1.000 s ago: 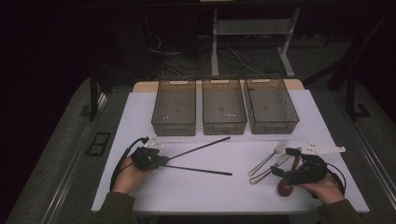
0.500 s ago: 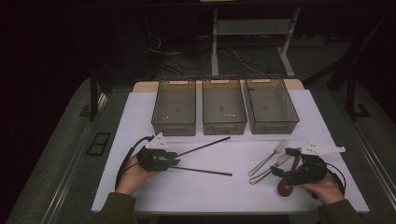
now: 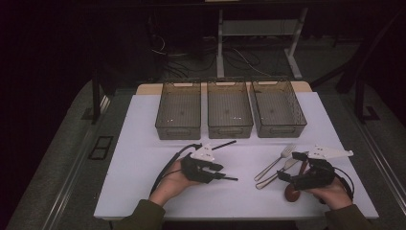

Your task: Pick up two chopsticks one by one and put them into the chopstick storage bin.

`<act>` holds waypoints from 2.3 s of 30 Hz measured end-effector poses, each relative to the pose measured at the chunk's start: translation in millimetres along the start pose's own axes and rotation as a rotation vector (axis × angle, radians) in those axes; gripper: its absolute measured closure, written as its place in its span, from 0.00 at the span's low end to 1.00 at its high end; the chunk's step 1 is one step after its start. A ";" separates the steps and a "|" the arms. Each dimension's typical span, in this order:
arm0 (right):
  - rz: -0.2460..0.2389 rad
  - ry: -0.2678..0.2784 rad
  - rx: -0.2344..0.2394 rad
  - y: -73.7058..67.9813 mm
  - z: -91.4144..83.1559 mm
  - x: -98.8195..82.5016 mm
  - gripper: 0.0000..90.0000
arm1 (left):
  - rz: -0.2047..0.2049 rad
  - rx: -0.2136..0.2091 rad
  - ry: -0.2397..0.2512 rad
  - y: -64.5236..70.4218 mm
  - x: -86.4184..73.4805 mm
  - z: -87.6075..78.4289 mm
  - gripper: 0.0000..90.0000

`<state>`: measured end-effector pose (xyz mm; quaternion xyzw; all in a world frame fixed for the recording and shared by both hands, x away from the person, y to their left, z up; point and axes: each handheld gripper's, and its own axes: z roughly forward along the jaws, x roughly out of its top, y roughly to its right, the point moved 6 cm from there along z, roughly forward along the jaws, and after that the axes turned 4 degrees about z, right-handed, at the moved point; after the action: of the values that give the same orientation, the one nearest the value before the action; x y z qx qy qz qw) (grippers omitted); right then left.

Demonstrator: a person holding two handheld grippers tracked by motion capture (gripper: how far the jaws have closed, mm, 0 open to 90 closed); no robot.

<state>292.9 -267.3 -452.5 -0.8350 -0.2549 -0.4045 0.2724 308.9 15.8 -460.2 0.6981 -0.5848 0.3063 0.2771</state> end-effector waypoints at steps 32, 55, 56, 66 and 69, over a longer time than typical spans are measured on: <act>0.001 -0.002 0.003 0.4 0.1 -0.3 0.01 | 0.097 -0.015 -0.077 0.0 17.2 63.3 0.93; 0.004 -0.003 0.006 0.9 -0.3 -0.6 0.01 | -0.090 0.161 -0.033 -63.9 21.8 70.1 0.88; 0.004 -0.003 0.006 0.9 -0.3 -0.6 0.01 | -0.090 0.164 -0.032 -63.7 22.0 69.1 0.88; 0.001 -0.002 0.005 0.3 -0.4 -0.7 0.01 | -0.065 0.144 -0.015 -53.0 19.2 23.4 0.74; -0.002 -0.003 0.004 -0.1 -0.1 -0.8 0.01 | -0.056 0.155 -0.018 -51.5 6.7 8.5 0.76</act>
<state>292.3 -267.5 -453.1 -0.8348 -0.2568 -0.4032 0.2732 361.5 13.4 -462.3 0.7364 -0.5420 0.3363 0.2253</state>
